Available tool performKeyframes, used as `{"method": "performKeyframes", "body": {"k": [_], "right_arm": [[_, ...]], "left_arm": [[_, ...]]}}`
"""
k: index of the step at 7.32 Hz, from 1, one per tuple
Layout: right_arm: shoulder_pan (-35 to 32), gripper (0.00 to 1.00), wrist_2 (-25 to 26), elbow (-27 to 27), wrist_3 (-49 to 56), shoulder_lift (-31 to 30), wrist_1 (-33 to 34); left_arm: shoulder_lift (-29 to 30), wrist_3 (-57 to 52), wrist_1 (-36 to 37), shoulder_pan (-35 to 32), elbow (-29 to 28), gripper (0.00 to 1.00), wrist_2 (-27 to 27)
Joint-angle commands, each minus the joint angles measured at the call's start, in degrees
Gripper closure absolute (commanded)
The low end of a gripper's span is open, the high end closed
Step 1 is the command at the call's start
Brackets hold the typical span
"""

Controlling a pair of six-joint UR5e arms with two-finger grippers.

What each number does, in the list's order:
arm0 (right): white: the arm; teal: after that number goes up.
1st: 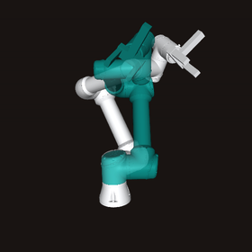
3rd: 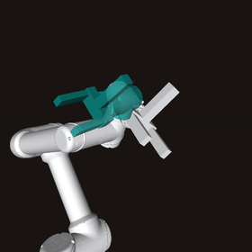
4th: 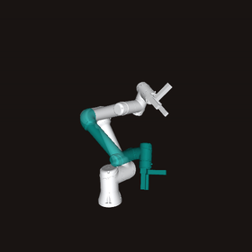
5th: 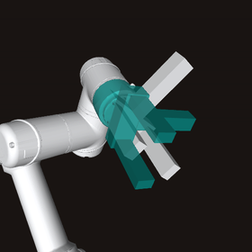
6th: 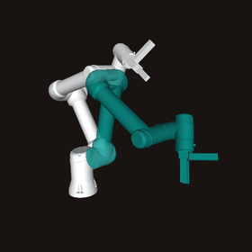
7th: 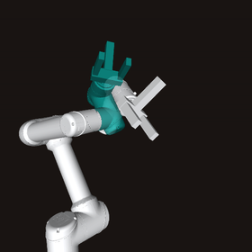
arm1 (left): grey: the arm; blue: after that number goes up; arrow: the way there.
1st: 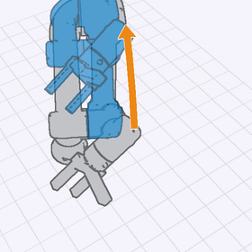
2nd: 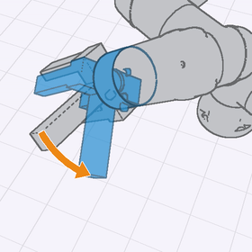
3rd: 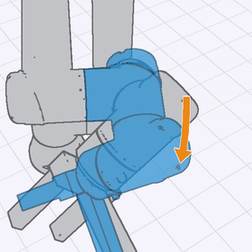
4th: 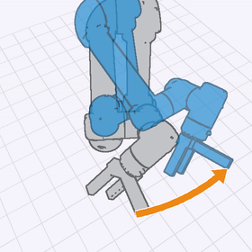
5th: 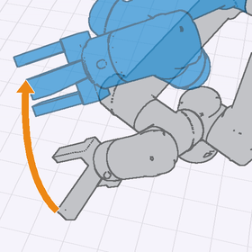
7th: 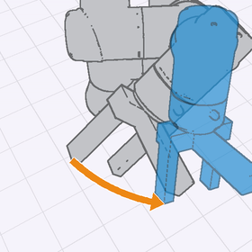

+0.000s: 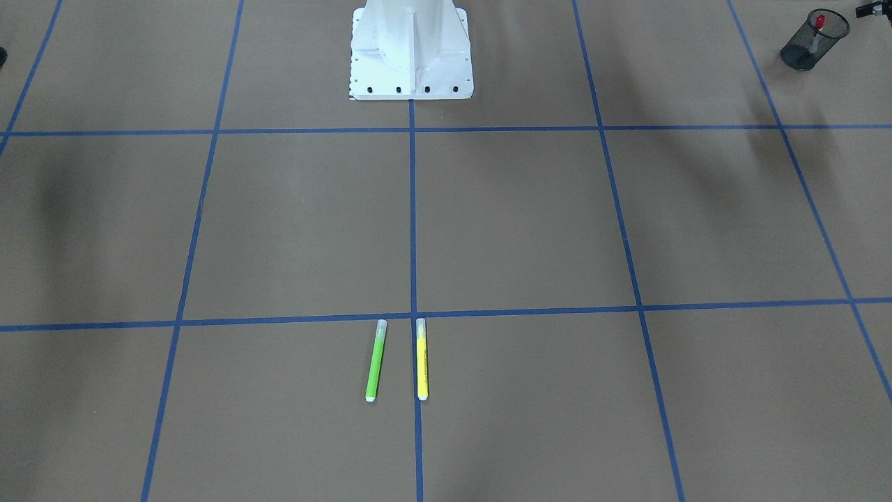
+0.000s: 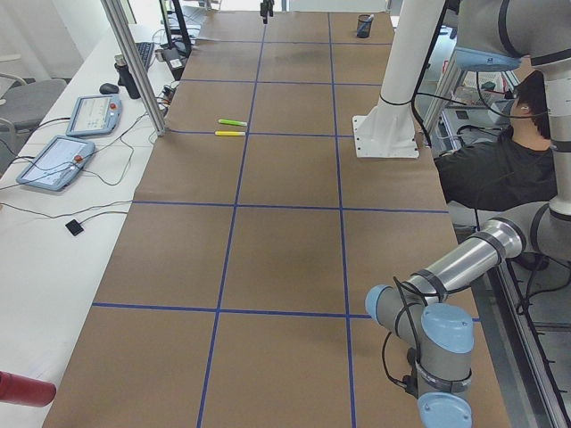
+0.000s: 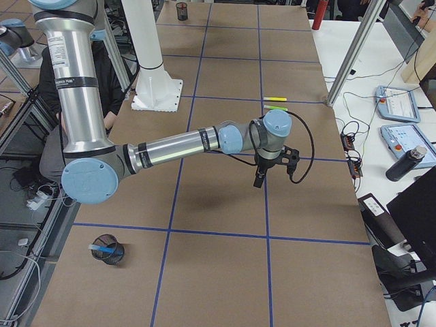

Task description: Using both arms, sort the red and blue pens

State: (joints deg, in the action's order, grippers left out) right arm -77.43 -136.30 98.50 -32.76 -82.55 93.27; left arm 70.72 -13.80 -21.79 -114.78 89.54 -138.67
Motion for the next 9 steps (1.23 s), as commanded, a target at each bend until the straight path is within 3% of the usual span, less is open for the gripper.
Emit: {"method": "performKeyframes", "body": {"k": [1, 3, 6, 7, 9], "right_arm": [[0.0, 0.01, -0.3, 0.2, 0.0, 0.6, 0.2], [0.1, 0.01, -0.3, -0.2, 0.0, 2.7, 0.0], [1.5, 0.01, 0.2, 0.2, 0.0, 2.9, 0.0], [1.5, 0.01, 0.2, 0.5, -1.2, 2.9, -0.1], [1.5, 0.01, 0.2, 0.1, -1.3, 3.4, -0.5]], "left_arm": [[7.2, 0.5, -5.2, 0.1, 0.3, 0.00, -0.1], [14.9, 0.9, -10.9, 1.1, 0.5, 0.00, -0.1], [25.2, 5.8, -25.0, 10.5, 3.0, 0.00, 0.3], [27.0, 17.1, -30.5, 15.8, 5.8, 0.00, 0.4], [26.5, 21.9, -46.6, 20.0, 6.9, 0.00, 0.5]]}}
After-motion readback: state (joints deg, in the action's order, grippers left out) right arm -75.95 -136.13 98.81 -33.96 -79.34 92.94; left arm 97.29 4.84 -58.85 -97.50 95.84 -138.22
